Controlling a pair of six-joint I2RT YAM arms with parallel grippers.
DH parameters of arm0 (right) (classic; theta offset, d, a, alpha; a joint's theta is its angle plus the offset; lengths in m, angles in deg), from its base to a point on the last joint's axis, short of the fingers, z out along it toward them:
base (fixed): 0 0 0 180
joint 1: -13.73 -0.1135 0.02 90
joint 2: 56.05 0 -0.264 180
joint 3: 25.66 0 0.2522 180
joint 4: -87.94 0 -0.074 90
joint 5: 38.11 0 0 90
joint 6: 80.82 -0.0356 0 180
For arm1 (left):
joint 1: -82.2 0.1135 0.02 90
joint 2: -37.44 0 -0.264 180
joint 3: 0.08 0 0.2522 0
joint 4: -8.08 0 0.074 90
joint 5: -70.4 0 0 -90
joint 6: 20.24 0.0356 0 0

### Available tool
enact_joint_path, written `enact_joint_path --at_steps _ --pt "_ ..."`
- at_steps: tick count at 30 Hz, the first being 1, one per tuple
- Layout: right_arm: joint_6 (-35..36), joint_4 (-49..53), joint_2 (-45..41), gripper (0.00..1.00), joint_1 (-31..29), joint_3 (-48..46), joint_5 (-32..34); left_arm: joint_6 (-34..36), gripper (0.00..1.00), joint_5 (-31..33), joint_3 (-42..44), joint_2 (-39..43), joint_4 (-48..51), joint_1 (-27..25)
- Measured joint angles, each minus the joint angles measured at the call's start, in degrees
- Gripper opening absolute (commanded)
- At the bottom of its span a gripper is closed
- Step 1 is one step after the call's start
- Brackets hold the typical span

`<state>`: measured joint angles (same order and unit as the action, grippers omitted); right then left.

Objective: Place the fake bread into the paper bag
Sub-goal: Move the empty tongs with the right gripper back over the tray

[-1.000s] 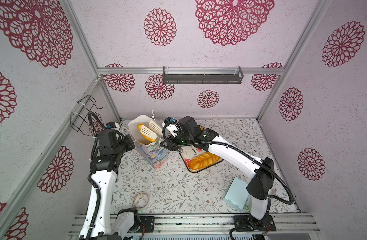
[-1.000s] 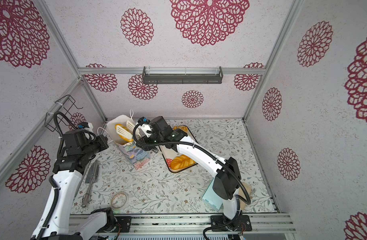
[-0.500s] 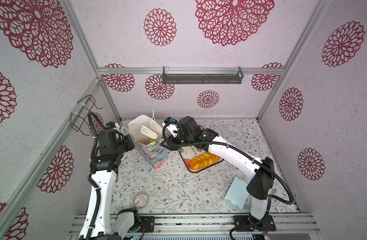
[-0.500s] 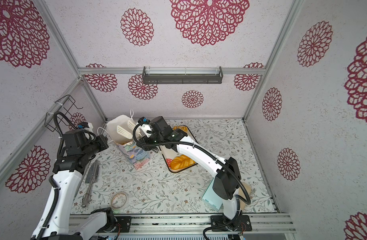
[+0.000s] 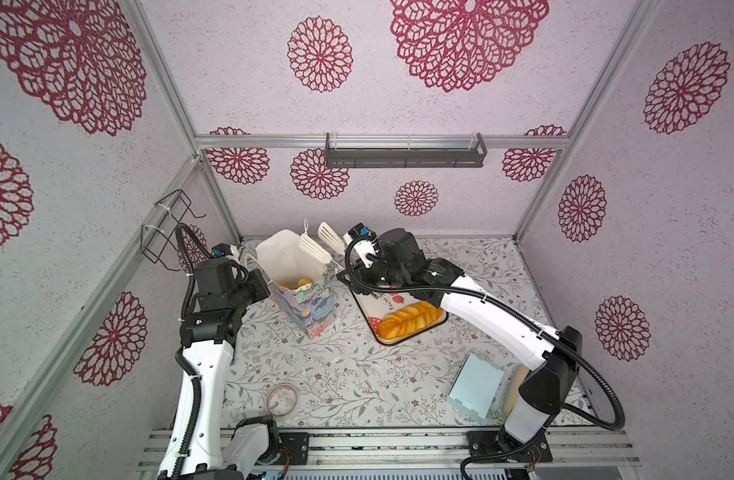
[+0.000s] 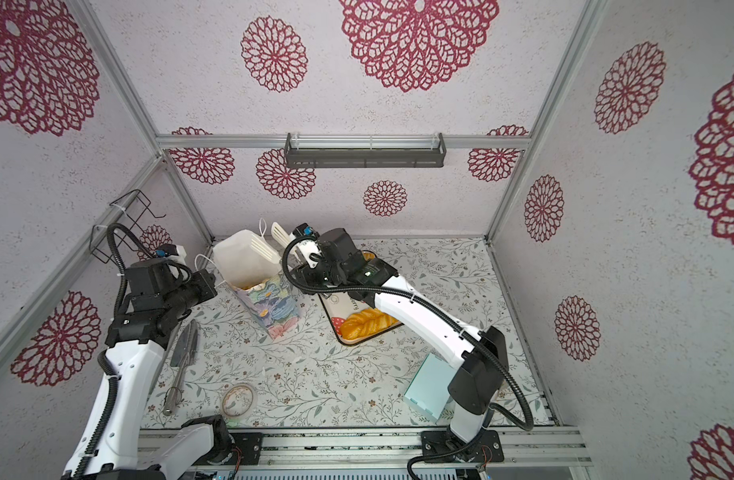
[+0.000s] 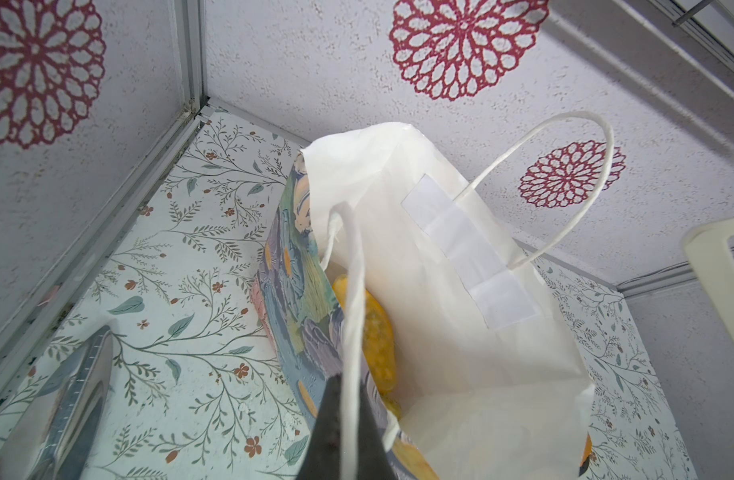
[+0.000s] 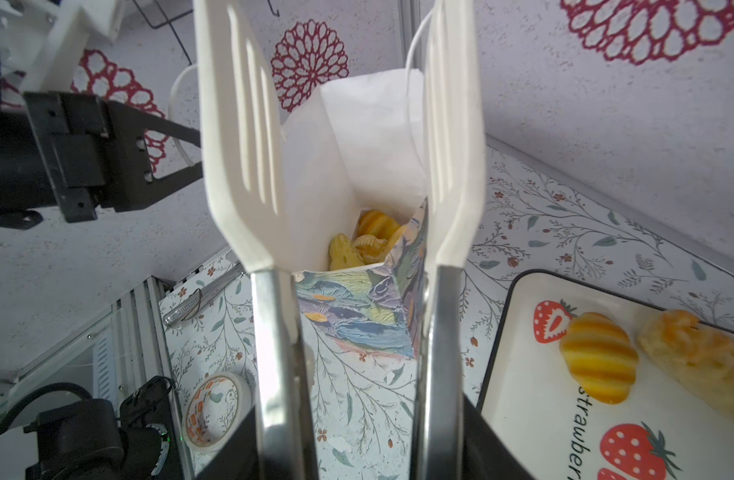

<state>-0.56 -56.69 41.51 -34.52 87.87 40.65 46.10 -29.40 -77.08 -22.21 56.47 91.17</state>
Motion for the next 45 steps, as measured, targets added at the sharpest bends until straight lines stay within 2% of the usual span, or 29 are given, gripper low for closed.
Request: enact_joint_path --at_steps 9,23,32,45 --pt "-5.44 -3.76 -2.71 0.54 7.61 -5.95 0.66 -0.02 0.00 -0.02 0.00 0.00 -0.02 0.04" --pt "-13.11 -2.40 -1.16 0.55 17.31 -10.14 -0.09 -0.02 0.00 0.00 0.07 0.00 -0.02 0.04" --pt "-15.28 -0.04 5.29 0.55 18.84 -10.14 -1.07 0.00 0.00 0.00 0.09 0.00 0.00 0.04" --pt "-15.37 1.70 8.24 0.59 18.86 -10.19 -1.18 0.00 0.00 0.02 0.11 0.00 -0.02 0.04"
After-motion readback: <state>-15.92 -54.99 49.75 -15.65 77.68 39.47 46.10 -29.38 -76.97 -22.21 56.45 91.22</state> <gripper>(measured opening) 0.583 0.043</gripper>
